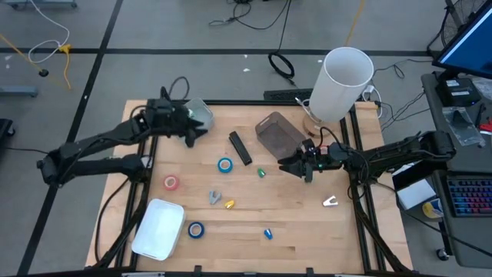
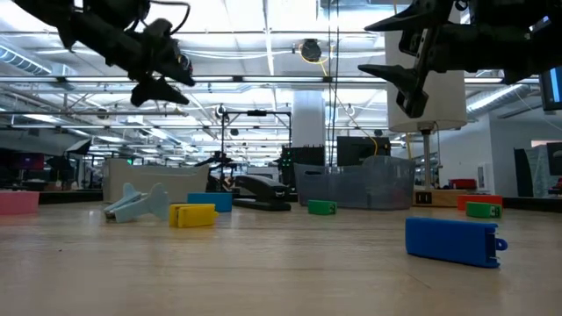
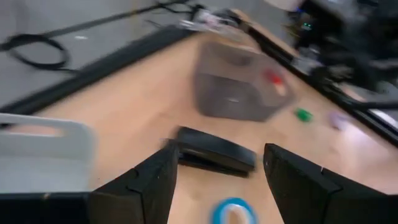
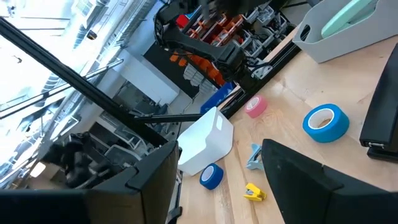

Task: Pick and place Stapler, Stapler remover, tape
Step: Put the black stapler into the gray bin

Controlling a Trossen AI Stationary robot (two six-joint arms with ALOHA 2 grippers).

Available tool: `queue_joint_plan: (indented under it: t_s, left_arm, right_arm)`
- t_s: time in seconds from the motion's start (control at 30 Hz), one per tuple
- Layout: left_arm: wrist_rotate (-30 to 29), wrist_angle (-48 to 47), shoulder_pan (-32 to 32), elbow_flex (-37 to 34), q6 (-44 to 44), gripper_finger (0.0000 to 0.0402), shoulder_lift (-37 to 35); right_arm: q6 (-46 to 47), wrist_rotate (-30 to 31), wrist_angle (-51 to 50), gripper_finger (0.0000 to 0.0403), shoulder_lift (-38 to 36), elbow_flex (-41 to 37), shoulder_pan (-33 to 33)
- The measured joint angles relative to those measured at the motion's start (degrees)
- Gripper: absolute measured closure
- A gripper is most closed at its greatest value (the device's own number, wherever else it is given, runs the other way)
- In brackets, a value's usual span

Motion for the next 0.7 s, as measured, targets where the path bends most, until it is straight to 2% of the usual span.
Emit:
queue_joint_plan:
  t_s: [0.2, 0.37, 0.7]
  left_arm:
    - [-8.86, 0.52, -11.7, 0.0, -1.89, 0.0167, 2.35]
    - [-13.99, 0.67, -17.99, 0.0, -4.41, 0.0167, 5.08]
    - [-15.14, 1.18, -23.56, 0.0, -14.04, 0.0167, 9.4]
  right_arm:
    - [2.51, 0.12, 0.0, 0.0175, 0.0, 0.0, 0.0]
    - [1.79, 0.17, -0.02, 0.0176, 0.0, 0.0, -0.07]
    - [-1.8, 0.17, 1.0, 0.0179, 0.02, 0.0, -0.09]
